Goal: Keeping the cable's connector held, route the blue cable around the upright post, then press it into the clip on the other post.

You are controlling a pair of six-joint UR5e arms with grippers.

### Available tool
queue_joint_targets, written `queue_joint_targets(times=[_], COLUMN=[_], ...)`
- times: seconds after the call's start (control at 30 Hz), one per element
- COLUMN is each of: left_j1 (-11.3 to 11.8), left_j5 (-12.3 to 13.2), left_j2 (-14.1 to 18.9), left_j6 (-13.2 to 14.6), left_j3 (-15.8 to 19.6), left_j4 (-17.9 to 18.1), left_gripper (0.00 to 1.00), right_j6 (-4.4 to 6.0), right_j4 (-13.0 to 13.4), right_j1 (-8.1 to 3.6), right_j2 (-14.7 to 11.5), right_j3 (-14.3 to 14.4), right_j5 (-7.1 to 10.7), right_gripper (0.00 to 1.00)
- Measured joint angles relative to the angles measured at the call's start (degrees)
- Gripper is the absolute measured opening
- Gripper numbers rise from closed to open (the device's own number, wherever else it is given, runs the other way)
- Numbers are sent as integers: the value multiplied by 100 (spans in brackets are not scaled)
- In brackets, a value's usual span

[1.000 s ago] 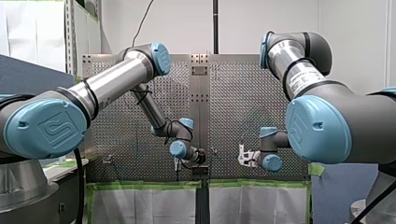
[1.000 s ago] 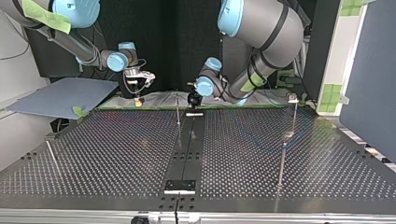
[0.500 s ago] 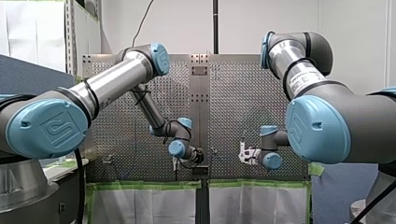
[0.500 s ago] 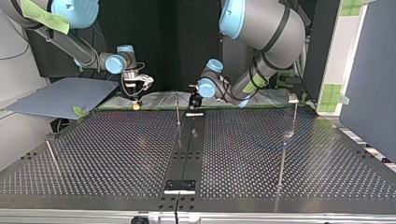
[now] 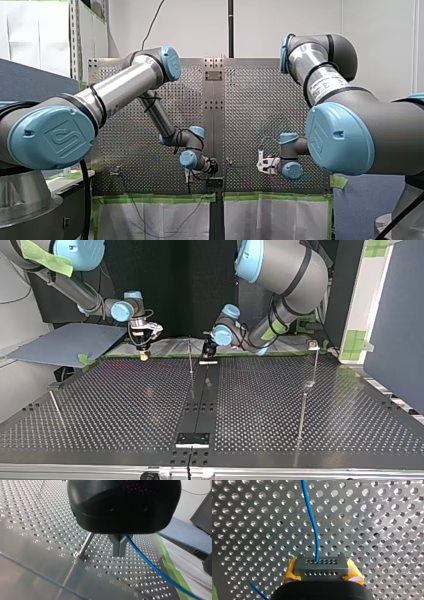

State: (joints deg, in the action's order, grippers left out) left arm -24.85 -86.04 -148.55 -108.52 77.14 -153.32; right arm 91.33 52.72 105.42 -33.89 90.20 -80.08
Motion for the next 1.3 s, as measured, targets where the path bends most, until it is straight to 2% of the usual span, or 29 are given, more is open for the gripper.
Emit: queue_joint_targets(times=[0.1,0.4,0.5,0.63,0.67,0.7,0.77,0.9,0.93,0.97,1.0,1.03,1.07,1.1,1.13,1.3], left_j1=[31,159,176,187,188,188,186,180,185,194,206,221,228,231,226,178], left_j5=[-74,-530,-512,-319,-273,-227,-117,109,180,236,294,370,428,482,531,446], left_j2=[0,-2,-3,-2,0,3,7,13,13,14,14,14,15,15,16,32], left_j6=[-45,-219,-223,-159,-129,-95,1,217,289,344,401,479,536,592,663,956], left_j3=[-11,-33,-34,-35,-35,-35,-35,-35,-35,-35,-35,-34,-34,-34,-34,-34], left_j4=[19,17,-29,-109,-110,-107,-108,-224,-285,-338,-389,-464,-522,-575,-644,-937], left_gripper=[0,0,0,0,15,15,25,25,28,39,39,54,73,73,100,100], right_j6=[17,69,71,71,71,71,71,72,72,72,71,71,72,72,71,71], right_j4=[-26,-63,-60,-59,-60,-63,-73,-83,-84,-84,-85,-87,-90,-94,-100,-111], right_j1=[-16,-101,-124,-144,-145,-147,-147,-145,-140,-136,-132,-128,-124,-121,-119,-110], right_j2=[0,0,0,0,0,0,0,0,0,0,0,0,0,0,0,1], right_j3=[-64,-193,-200,-203,-203,-203,-203,-205,-205,-204,-204,-204,-204,-202,-202,-202], right_j5=[0,-16,-23,-26,-25,-24,-19,-11,-10,-9,-9,-8,-8,-7,-7,-6], right_gripper=[0,0,0,0,0,0,0,0,0,0,0,0,0,0,0,0])
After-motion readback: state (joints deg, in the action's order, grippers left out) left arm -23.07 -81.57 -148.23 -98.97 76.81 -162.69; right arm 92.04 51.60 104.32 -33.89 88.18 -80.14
